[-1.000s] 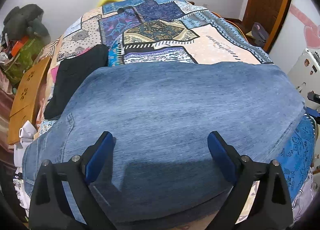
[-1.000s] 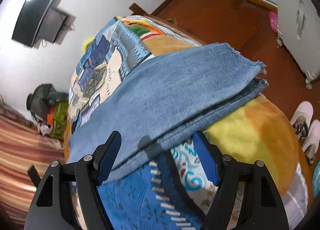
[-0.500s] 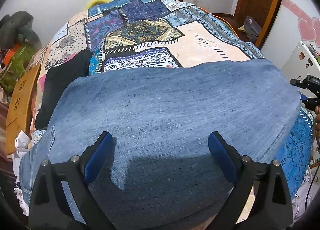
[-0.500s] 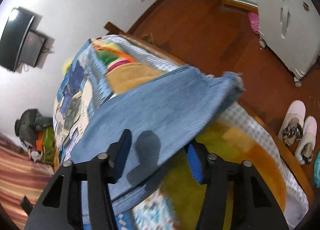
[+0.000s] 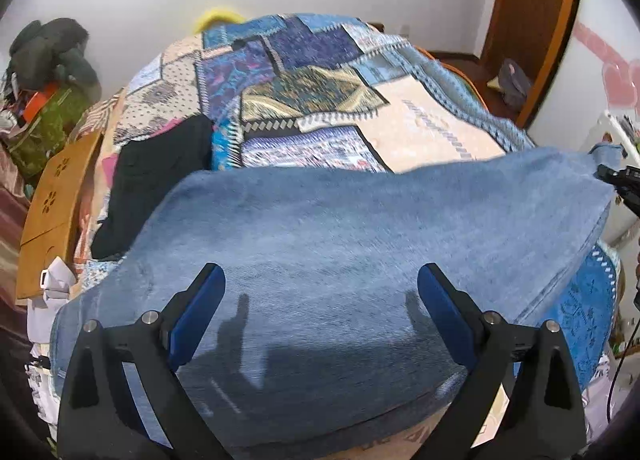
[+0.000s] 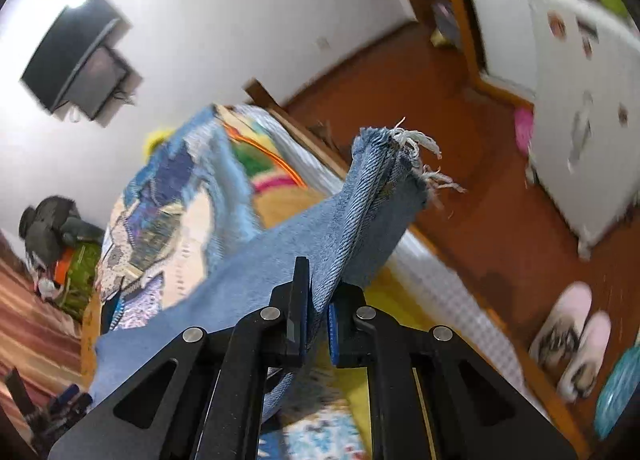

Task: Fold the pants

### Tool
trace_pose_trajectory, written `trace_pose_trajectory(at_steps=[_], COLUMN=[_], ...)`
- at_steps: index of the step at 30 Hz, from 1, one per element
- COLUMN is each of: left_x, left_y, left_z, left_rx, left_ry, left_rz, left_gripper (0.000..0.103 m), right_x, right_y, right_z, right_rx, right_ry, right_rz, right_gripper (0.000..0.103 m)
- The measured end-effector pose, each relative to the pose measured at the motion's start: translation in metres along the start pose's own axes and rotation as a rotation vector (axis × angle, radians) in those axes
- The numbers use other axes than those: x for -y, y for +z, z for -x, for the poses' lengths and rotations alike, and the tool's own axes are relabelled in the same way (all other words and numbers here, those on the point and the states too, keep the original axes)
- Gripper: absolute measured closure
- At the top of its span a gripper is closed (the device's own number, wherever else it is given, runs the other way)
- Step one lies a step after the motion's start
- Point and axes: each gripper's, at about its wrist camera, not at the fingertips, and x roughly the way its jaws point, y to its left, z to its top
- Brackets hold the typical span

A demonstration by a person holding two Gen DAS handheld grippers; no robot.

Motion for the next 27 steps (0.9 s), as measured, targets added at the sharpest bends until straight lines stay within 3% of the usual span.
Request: trace_pose_trajectory(at_steps=[7,15,21,27], left_x=[-0.028,-0.066,-0.092,-0.112], left_y=[0.006,-0.003,-0.018,-0.032], left_z=[0.033,0.062,0.069,0.067], left_rx=[0.086,0.150,0.148,0.122], left_ry=[0.006,0.021,0.039,0.047], left_rz=[0.064,0.153,0.211,0.260], left_gripper=[0.005,0.005,0.005,0.005], right_x=[-0.085,-0.188,-0.239,-0.268], right_y=[0.013,-0.021,-0.065,-0.119], right_z=[0.046,0.043,0.004,-0.044], right_rx=[0.142,0.153,0.036,-0.141], right_ry=[0.129,0.257,0.332,0.365], right_rz=[0.216,0.513,0.660,0.766], right_gripper=[0.097,0.098,0.098,0.098])
